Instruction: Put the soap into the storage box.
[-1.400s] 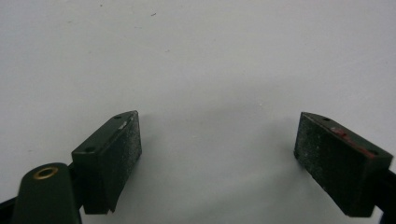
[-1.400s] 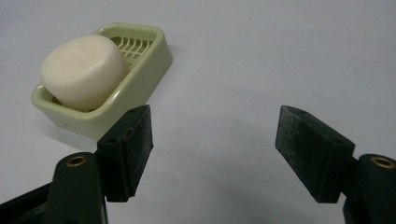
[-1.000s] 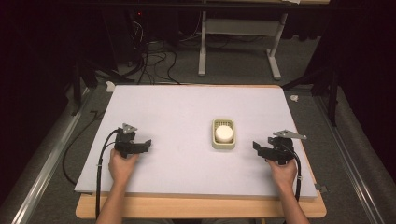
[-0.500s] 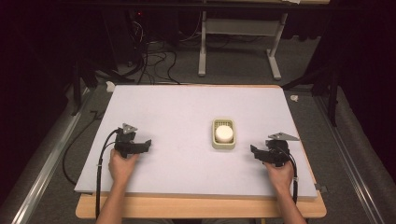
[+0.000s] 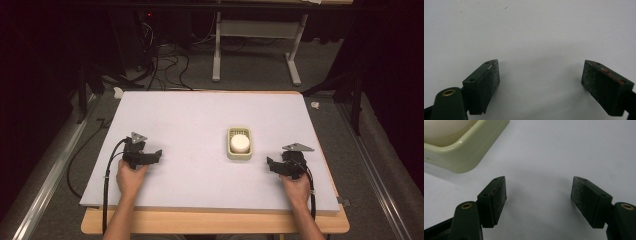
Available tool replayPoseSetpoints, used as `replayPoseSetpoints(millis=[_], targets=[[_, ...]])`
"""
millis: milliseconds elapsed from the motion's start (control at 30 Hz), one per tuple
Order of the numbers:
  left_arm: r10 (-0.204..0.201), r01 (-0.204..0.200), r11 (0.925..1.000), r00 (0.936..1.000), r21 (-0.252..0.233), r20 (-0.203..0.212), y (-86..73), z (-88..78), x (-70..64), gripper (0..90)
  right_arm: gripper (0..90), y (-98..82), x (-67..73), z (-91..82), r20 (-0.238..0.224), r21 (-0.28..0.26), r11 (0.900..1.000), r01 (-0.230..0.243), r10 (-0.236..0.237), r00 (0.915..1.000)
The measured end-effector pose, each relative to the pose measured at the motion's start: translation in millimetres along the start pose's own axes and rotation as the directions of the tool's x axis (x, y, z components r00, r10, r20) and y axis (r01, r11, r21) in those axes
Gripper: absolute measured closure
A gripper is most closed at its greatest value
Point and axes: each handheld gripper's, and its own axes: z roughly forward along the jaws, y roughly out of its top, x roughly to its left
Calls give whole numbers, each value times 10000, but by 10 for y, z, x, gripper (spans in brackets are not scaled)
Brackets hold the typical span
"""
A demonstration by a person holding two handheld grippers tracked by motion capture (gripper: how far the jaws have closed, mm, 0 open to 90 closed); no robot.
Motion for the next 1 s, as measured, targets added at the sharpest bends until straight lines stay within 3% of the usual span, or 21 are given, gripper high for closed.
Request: replayPoseSetpoints(millis=[300, 1000], targets=[[18, -18, 10000, 10000, 1, -1, 0, -1, 0, 156, 293, 8, 32, 33, 287, 137, 9997, 218, -222, 9993], [-2, 2, 10000, 10000, -9, 6, -1, 0, 0, 156, 268, -12, 21, 42, 214, 52, 9999, 120, -121, 9997]])
